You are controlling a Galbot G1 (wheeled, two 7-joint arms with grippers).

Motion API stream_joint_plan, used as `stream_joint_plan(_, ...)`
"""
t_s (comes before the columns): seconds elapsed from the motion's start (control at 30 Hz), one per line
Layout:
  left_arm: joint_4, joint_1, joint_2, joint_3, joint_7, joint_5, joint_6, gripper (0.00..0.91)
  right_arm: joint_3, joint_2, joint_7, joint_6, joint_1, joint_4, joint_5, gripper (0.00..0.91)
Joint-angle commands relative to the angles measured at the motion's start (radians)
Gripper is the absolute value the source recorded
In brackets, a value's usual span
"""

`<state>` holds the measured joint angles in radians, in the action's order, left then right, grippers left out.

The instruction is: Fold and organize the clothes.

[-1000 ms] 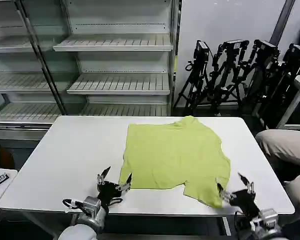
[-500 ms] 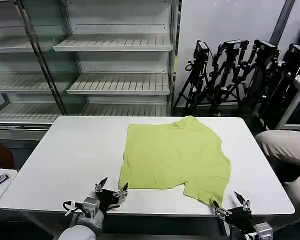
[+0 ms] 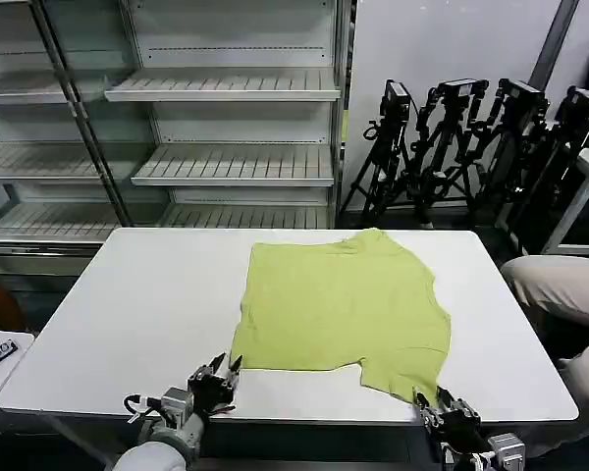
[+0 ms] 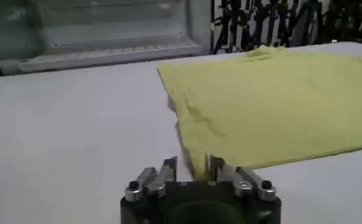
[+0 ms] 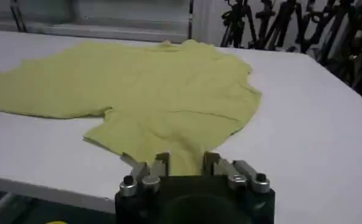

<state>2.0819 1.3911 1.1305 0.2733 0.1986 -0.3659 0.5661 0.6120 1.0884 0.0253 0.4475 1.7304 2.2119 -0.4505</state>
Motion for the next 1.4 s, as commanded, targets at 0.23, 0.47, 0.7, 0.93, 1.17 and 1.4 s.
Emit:
stream_joint_plan(0.23, 0.071, -0.079, 0.002, 0.034, -0.025, -0.008, 0.011, 0.010, 0.039, -0.006, -0.038, -0.015, -0.124, 0.014, -0.051, 0.000)
stream_joint_plan(0.47, -0.062, -0.294, 0.062, 0.026, -0.034, -0.029, 0.010, 0.010, -0.016, -0.038, -0.014, 0.033, -0.433, -0.124, -0.063, 0.000)
stream_joint_plan(0.7, -0.243, -0.443, 0.098, 0.003, -0.035, -0.066, -0.008, 0.010, -0.132, -0.012, -0.010, 0.032, -0.639, -0.332, -0.020, 0.000)
stream_joint_plan(0.93, -0.332, -0.472, 0.099, -0.018, -0.050, -0.080, -0.015, 0.010, -0.214, 0.024, -0.027, 0.013, -0.737, -0.428, 0.056, 0.000)
stream_joint_plan(1.17, -0.386, -0.494, 0.113, -0.036, -0.063, -0.076, -0.030, 0.907, -0.223, 0.040, -0.042, 0.005, -0.781, -0.491, 0.061, 0.000)
stream_joint_plan(1.4, -0.437, -0.521, 0.121, -0.058, -0.062, -0.004, -0.041, 0.907, -0.230, 0.054, -0.043, 0.010, -0.803, -0.534, 0.098, 0.907)
